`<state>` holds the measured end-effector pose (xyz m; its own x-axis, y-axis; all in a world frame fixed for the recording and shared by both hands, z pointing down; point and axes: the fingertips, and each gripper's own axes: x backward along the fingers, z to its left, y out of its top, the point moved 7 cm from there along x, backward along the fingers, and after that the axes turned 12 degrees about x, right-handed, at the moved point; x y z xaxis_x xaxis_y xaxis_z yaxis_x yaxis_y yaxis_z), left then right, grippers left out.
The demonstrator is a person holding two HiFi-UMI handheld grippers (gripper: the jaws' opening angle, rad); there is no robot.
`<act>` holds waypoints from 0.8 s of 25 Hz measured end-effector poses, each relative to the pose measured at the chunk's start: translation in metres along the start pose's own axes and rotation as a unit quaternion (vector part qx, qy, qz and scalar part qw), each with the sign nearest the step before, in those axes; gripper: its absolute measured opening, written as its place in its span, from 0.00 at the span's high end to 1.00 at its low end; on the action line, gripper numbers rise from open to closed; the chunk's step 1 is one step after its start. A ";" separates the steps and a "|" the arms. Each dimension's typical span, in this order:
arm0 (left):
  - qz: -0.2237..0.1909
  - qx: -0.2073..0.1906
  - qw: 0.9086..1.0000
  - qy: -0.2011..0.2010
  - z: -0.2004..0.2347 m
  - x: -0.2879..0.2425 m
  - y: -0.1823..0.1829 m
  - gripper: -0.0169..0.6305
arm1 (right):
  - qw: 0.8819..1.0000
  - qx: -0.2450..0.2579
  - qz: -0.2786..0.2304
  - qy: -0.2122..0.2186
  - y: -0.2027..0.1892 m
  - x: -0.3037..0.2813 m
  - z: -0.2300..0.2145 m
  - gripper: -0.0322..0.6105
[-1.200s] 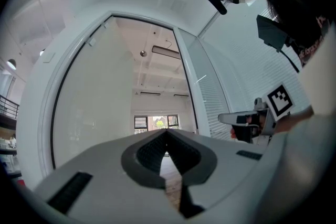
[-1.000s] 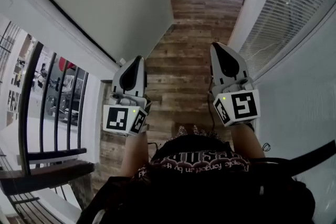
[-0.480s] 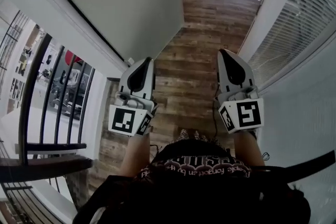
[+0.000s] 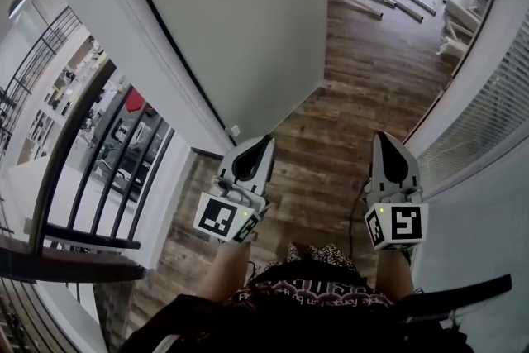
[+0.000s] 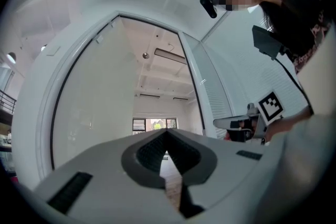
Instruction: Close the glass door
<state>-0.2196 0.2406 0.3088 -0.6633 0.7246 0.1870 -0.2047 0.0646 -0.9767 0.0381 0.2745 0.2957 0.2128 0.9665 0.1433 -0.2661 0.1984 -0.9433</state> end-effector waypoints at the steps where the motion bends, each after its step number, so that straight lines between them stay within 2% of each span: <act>1: 0.003 0.001 1.000 0.004 0.003 -0.003 -0.001 0.97 | 1.000 0.000 -0.002 0.002 -0.001 -0.004 0.000 0.95; 6: 0.005 0.009 1.000 0.017 0.023 -0.031 -0.007 0.97 | 1.000 0.015 0.002 -0.001 -0.012 -0.038 -0.013 0.95; 9: 0.006 0.005 1.000 0.022 0.034 -0.054 -0.009 0.97 | 1.000 0.008 0.001 0.000 -0.021 -0.065 -0.028 0.95; 16: 0.009 -0.004 0.999 0.043 0.057 -0.140 -0.012 0.97 | 1.000 0.009 -0.008 0.027 -0.043 -0.145 -0.081 0.95; 20: 0.006 0.001 0.998 0.060 0.075 -0.153 -0.022 0.97 | 0.999 0.004 -0.019 0.044 -0.052 -0.170 -0.081 0.95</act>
<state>-0.1675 0.0763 0.3100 -0.5746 0.8024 0.1610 -0.1990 0.0539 -0.9785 0.0922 0.0869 0.2964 0.3043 0.9406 0.1509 -0.2647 0.2356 -0.9351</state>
